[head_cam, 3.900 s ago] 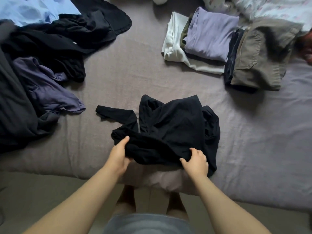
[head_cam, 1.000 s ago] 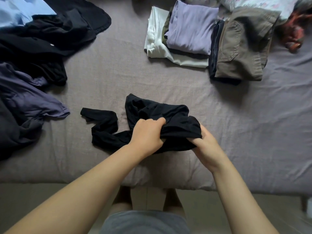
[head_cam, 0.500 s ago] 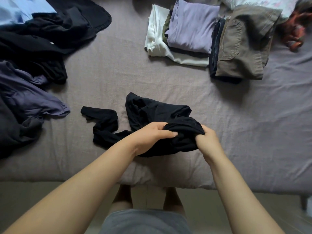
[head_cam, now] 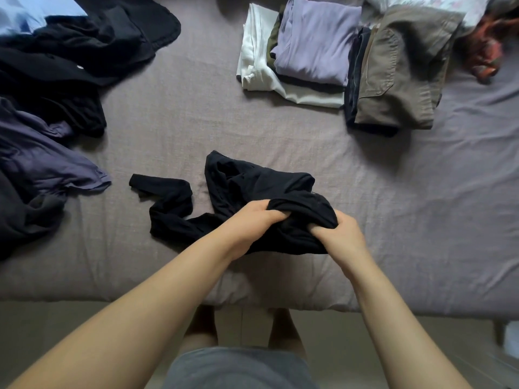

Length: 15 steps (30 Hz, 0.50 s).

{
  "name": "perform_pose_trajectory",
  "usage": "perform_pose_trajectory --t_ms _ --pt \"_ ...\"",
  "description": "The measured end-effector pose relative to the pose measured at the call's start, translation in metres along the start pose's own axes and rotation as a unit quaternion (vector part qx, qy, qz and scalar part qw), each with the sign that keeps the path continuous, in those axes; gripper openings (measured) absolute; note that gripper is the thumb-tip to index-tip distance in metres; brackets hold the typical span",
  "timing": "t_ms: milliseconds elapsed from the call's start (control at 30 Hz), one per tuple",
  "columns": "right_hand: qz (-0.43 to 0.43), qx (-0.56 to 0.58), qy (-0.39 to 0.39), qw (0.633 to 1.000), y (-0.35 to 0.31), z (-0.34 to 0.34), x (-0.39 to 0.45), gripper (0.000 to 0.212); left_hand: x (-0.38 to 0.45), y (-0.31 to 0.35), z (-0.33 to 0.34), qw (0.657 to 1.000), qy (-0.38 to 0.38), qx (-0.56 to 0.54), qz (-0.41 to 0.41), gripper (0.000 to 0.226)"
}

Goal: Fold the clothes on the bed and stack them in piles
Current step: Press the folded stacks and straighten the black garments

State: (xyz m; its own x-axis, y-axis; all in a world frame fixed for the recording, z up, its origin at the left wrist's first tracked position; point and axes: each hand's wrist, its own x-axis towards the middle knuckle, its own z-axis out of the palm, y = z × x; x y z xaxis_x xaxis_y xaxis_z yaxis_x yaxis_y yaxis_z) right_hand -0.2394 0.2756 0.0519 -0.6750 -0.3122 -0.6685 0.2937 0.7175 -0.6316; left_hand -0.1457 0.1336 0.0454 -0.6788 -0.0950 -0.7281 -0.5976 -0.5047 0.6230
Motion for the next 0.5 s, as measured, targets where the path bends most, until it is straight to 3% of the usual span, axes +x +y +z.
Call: perform_pose_trajectory --t_ms 67,100,200,267,333,400,433,500 --pt "-0.025 -0.050 0.053 0.997 0.005 0.002 0.004 0.007 -0.008 0.000 0.002 0.996 -0.082 -0.014 -0.004 0.021" --pt "-0.025 -0.049 0.061 0.997 0.006 0.003 0.004 0.011 -0.009 -0.001 0.000 0.995 -0.088 0.044 0.014 0.020" --pt "-0.002 0.094 -0.006 0.996 0.007 0.009 -0.004 0.016 -0.001 -0.011 -0.003 0.942 0.079 0.319 0.060 0.005" --pt "0.017 0.271 -0.131 0.953 0.009 0.010 -0.011 0.027 0.004 -0.015 -0.005 0.921 0.193 0.334 0.048 0.012" --pt "0.015 0.330 -0.221 0.917 0.012 0.006 -0.016 0.045 0.008 -0.019 -0.005 0.932 0.210 0.293 0.045 0.016" --pt "-0.005 0.207 -0.174 0.963 0.012 0.001 -0.018 0.045 0.012 -0.022 -0.003 0.949 0.170 0.261 0.046 0.018" --pt "-0.014 0.110 -0.097 0.989 0.013 0.002 -0.017 0.040 0.011 -0.021 0.000 0.962 0.143 0.226 0.046 0.016" --pt "-0.022 -0.001 0.025 0.999 0.013 0.006 -0.012 0.028 0.005 -0.018 0.010 0.986 0.085 0.138 0.033 0.015"
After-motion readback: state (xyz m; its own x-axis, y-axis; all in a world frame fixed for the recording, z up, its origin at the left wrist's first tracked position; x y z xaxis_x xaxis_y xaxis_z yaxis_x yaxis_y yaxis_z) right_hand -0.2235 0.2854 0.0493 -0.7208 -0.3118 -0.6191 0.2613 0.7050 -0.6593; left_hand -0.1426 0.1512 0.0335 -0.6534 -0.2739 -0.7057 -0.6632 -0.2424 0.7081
